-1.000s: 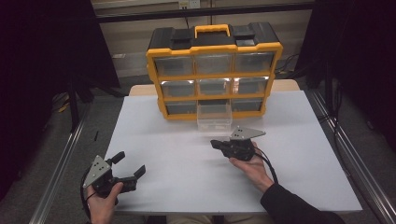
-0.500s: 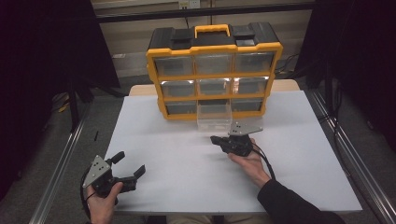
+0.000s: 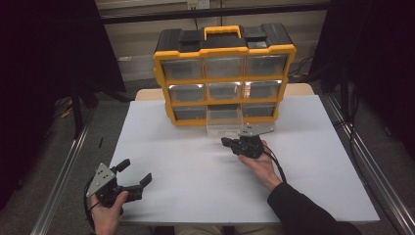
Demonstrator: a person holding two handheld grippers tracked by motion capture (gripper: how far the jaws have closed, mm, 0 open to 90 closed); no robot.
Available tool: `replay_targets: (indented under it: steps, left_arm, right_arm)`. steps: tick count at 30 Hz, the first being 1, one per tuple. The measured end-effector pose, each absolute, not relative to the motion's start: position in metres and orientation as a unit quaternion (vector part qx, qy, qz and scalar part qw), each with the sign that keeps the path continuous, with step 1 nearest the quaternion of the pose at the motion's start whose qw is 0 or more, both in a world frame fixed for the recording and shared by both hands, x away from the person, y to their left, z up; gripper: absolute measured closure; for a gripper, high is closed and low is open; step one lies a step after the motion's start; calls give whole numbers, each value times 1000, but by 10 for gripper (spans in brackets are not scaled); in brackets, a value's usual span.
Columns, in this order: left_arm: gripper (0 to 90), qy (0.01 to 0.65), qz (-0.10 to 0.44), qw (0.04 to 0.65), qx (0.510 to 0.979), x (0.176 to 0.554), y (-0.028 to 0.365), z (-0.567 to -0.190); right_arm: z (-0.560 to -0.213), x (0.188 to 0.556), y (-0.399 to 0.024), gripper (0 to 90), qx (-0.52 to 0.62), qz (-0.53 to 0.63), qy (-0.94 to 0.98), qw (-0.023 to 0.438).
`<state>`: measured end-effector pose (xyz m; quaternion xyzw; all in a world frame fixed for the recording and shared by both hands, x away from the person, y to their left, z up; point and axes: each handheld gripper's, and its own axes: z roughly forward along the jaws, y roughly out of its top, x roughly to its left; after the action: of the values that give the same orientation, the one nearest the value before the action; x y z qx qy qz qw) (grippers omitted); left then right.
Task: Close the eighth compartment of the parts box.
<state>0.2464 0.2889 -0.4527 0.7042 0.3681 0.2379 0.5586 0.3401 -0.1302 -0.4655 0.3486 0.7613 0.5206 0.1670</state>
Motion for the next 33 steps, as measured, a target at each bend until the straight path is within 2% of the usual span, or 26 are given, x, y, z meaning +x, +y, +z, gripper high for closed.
replay_targets:
  steps: [33]
  left_arm:
    - [35, 368, 239, 558, 705, 247, 289, -453]
  right_arm:
    - [-474, 362, -137, 900, 371, 494, 763, 190]
